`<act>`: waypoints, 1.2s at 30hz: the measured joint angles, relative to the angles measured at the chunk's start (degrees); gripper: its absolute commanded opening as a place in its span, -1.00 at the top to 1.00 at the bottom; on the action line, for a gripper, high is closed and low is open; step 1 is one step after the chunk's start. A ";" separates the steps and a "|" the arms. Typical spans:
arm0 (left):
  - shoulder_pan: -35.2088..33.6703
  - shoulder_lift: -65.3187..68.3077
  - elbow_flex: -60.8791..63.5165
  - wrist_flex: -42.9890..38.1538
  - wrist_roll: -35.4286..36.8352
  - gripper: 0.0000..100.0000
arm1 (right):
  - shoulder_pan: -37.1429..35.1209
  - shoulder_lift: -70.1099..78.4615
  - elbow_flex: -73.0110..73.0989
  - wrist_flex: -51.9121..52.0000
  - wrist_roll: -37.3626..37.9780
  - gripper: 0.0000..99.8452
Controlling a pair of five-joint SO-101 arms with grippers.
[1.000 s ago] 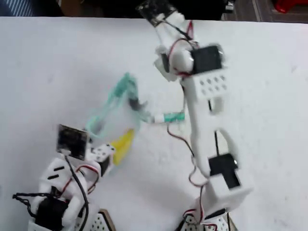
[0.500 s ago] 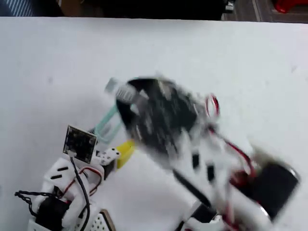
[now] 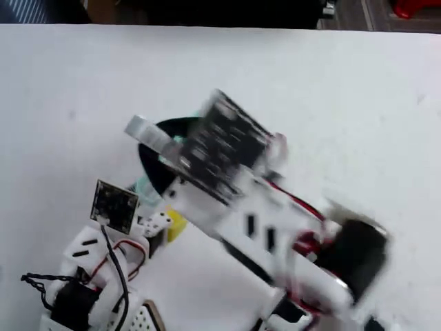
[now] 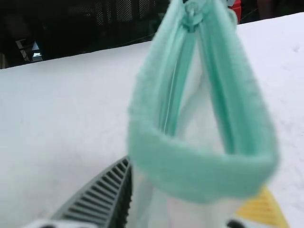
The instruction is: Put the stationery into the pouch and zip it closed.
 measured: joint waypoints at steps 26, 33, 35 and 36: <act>0.00 0.00 0.00 0.18 0.00 0.40 | -0.09 -19.96 56.44 -40.26 -4.13 0.97; -0.79 0.00 0.00 0.18 0.00 0.40 | 0.62 -21.98 63.47 -47.30 -4.31 0.96; -2.11 0.00 0.00 0.18 0.00 0.40 | 1.58 -21.98 63.47 -47.30 -4.31 0.88; -2.64 0.00 0.00 0.18 0.00 0.40 | 2.11 -22.07 63.47 -47.30 -4.31 0.79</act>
